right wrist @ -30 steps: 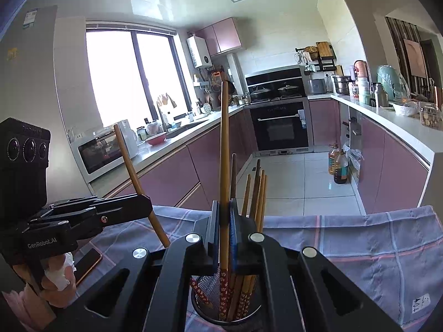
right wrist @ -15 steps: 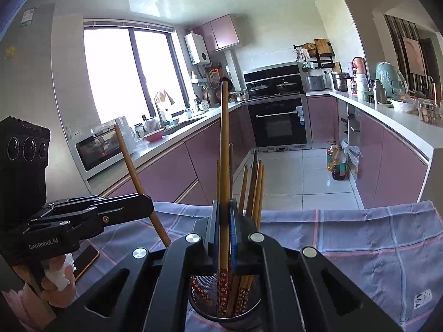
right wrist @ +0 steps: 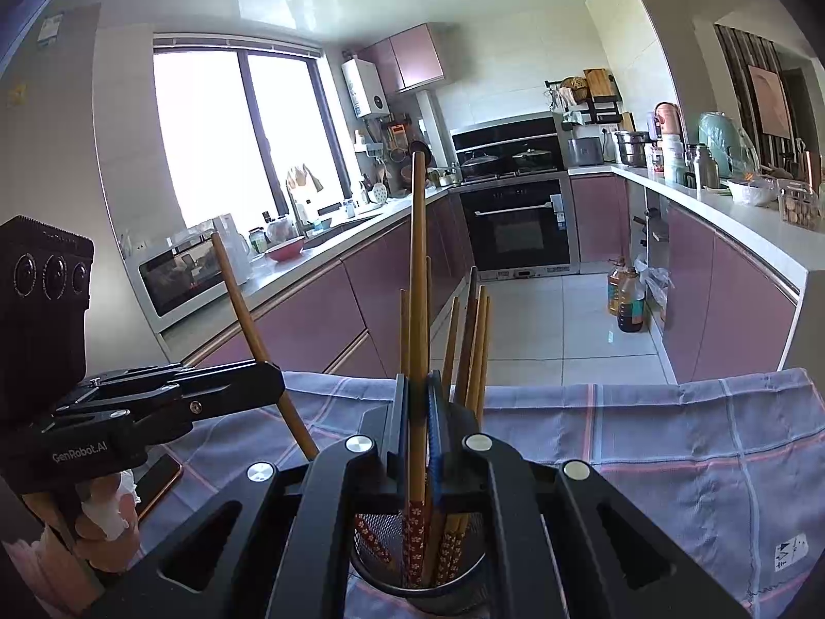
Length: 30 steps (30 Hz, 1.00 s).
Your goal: Organize utensils
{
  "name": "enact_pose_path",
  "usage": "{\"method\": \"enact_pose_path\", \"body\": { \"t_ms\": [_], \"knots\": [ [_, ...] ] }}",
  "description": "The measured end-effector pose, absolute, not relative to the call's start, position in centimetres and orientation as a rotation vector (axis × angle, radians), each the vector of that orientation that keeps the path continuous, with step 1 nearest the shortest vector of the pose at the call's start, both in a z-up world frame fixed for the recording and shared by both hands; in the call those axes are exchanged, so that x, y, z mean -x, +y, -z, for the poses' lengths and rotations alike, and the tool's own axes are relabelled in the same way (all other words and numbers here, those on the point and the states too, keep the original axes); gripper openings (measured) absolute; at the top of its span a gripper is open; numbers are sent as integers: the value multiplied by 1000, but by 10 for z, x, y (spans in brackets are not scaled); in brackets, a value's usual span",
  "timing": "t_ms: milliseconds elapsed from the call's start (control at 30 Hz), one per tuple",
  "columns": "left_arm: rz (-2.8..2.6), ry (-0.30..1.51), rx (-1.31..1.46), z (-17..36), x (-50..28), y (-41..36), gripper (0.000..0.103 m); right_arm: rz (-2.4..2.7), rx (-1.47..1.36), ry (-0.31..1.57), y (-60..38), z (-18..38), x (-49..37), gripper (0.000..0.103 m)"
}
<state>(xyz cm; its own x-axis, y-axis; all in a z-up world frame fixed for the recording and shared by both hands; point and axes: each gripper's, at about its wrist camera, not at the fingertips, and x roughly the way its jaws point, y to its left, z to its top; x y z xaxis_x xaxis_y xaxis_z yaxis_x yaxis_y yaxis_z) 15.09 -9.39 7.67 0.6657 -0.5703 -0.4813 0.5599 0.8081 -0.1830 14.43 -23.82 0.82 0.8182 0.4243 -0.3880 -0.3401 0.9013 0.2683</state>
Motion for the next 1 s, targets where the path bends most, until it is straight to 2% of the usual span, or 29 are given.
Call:
{"method": "enact_pose_path", "body": {
  "t_ms": [1000],
  "knots": [
    [645, 601, 9, -66, -155, -103, 7, -417, -192, 499, -238, 4, -152, 6]
  ]
}}
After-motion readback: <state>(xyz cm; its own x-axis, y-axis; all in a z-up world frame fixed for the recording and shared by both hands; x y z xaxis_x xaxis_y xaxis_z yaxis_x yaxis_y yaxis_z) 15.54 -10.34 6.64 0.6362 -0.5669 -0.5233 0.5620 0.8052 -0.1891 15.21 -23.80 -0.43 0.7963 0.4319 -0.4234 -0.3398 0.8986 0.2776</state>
